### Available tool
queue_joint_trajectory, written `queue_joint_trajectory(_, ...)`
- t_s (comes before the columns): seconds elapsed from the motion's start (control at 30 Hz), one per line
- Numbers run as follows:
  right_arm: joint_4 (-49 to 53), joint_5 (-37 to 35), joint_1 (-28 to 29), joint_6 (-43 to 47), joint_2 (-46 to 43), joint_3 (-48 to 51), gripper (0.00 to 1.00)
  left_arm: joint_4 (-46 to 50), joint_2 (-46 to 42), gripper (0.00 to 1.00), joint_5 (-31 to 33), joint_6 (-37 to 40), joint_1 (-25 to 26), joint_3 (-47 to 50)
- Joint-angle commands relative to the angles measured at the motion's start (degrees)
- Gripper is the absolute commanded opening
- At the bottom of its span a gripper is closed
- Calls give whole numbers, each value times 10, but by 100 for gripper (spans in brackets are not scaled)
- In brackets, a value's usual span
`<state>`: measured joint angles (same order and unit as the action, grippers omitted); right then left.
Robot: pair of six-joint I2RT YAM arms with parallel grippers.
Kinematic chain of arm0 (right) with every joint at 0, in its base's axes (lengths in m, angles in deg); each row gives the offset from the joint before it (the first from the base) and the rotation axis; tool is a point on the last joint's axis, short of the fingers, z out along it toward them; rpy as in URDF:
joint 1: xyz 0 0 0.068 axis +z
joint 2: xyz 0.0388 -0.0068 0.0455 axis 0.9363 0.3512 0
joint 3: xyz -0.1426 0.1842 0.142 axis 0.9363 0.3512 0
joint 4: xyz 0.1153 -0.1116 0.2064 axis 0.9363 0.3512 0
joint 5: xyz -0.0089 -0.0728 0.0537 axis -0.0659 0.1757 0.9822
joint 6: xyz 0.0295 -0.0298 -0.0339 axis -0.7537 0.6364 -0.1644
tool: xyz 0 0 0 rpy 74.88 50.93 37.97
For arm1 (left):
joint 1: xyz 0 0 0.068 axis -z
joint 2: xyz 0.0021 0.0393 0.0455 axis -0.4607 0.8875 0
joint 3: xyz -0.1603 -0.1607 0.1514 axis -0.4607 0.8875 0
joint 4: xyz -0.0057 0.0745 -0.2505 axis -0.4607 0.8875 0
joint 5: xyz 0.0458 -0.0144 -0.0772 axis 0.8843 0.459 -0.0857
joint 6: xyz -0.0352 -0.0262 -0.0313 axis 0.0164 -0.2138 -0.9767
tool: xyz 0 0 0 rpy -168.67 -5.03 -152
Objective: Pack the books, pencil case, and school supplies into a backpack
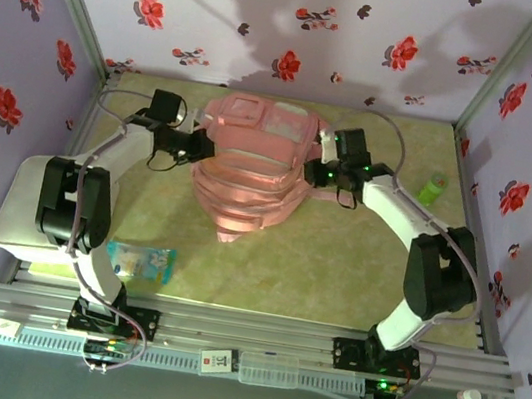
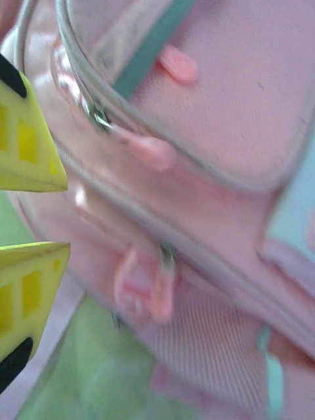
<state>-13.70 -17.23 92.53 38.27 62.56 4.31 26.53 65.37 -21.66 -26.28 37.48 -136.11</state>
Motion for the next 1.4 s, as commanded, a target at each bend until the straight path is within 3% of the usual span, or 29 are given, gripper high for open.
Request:
queue_joint_trajectory(0.0, -23, -59, -11, -13, -39, 16, 34, -31, -7, 6, -24, -14, -5, -7)
queue_joint_trajectory(0.13, -56, -124, -11, -40, -94, 45, 55, -65, -46, 44, -19, -47, -5, -5)
queue_joint_trajectory(0.23, -98, -207, -12, -57, -150, 83, 72, -72, -88, 59, 31, -54, -7, 0)
queue_joint_trajectory(0.4, -165, -339, -13, -55, -242, 156, 98, -80, -171, 85, 215, -18, -6, 48)
queue_joint_trajectory(0.53, -193, -424, -15, -46, -282, 206, 99, -128, -237, 99, 379, 15, -8, 126)
queue_joint_trajectory(0.73, -351, -497, -16, -7, -311, 348, 99, -189, -265, 100, 552, 65, -17, 221)
queue_joint_trajectory(0.83, -445, -543, -19, 6, -316, 431, 99, -282, -269, 100, 569, 117, -21, 293)
queue_joint_trajectory(0.9, -420, -557, -29, -5, -309, 440, 99, -328, -272, 100, 576, 141, -23, 330)
queue_joint_trajectory(1.1, -403, -611, -57, -37, -247, 453, 99, -451, -255, 100, 562, 224, -31, 417)
queue_joint_trajectory(1.17, -428, -586, -71, -42, -226, 459, 99, -502, -247, 100, 548, 246, -38, 447)
queue_joint_trajectory(1.3, -501, -527, -87, -19, -178, 459, 99, -624, -222, 99, 460, 296, -68, 504)
queue_joint_trajectory(1.37, -523, -489, -91, -4, -158, 451, 99, -614, -221, 100, 413, 290, -88, 498)
